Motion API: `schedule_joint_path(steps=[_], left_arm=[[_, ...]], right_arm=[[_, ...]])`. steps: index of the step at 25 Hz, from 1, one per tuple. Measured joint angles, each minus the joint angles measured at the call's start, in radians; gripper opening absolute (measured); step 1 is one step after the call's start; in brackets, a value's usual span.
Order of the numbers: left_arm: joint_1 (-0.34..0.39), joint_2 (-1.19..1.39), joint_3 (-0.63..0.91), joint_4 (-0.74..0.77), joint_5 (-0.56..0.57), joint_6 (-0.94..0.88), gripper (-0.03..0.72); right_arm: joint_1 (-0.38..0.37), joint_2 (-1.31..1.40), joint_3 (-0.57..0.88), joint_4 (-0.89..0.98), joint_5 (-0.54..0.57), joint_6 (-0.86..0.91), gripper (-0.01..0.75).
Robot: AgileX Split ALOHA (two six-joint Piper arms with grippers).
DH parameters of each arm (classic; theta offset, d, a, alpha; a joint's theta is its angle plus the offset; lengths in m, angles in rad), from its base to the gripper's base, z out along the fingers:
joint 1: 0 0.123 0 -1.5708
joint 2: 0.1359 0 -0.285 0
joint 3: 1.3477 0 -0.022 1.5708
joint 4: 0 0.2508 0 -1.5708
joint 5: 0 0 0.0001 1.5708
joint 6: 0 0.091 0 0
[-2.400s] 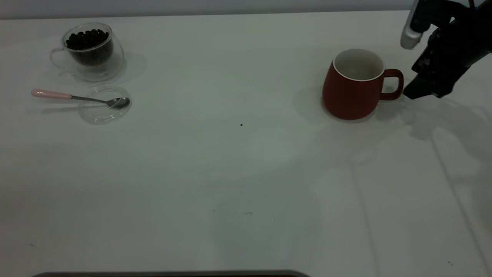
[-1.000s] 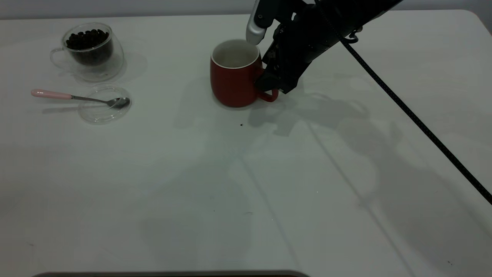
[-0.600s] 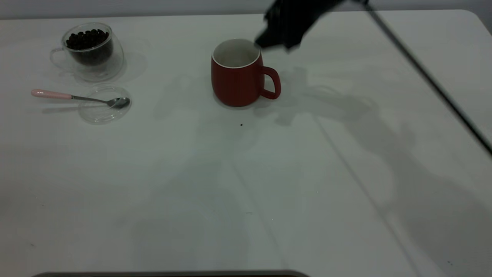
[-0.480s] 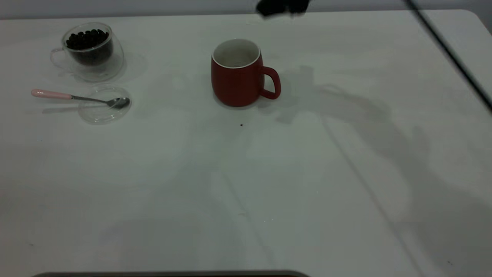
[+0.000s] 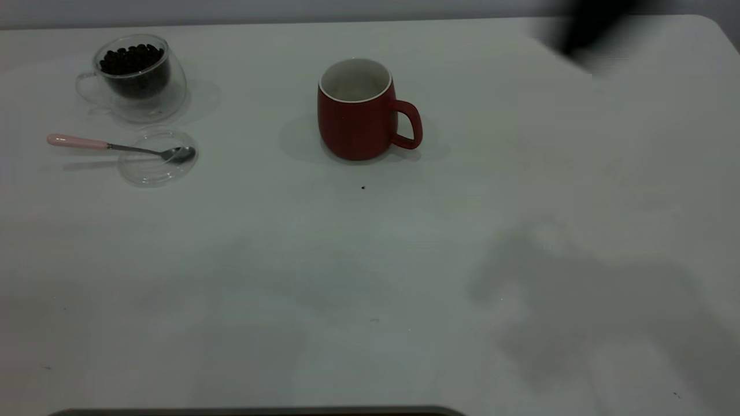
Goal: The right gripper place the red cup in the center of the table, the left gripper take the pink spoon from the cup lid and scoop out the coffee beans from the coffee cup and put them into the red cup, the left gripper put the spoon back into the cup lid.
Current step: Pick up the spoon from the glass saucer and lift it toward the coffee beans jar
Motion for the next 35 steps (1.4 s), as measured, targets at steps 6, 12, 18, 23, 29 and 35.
schedule_joint_path(steps=[6, 12, 18, 23, 29, 35], left_arm=[[0.000, 0.000, 0.000, 0.000, 0.000, 0.000, 0.521], [0.000, 0.000, 0.000, 0.000, 0.000, 0.000, 0.521], [0.000, 0.000, 0.000, 0.000, 0.000, 0.000, 0.521], [0.000, 0.000, 0.000, 0.000, 0.000, 0.002, 0.521], [0.000, 0.000, 0.000, 0.000, 0.000, 0.002, 0.521], [0.000, 0.000, 0.000, 0.000, 0.000, 0.002, 0.521]], right_arm=[[0.000, -0.358, 0.250, -0.383, 0.094, 0.488, 0.504], [-0.015, -0.669, 0.437, -0.501, 0.075, 0.637, 0.455], [-0.186, -0.916, 0.499, -0.490, -0.004, 0.647, 0.434], [-0.307, -1.147, 0.507, -0.492, 0.003, 0.647, 0.434], [-0.314, -1.405, 0.507, -0.492, 0.017, 0.648, 0.434], [-0.313, -1.428, 0.507, -0.492, 0.022, 0.648, 0.434]])
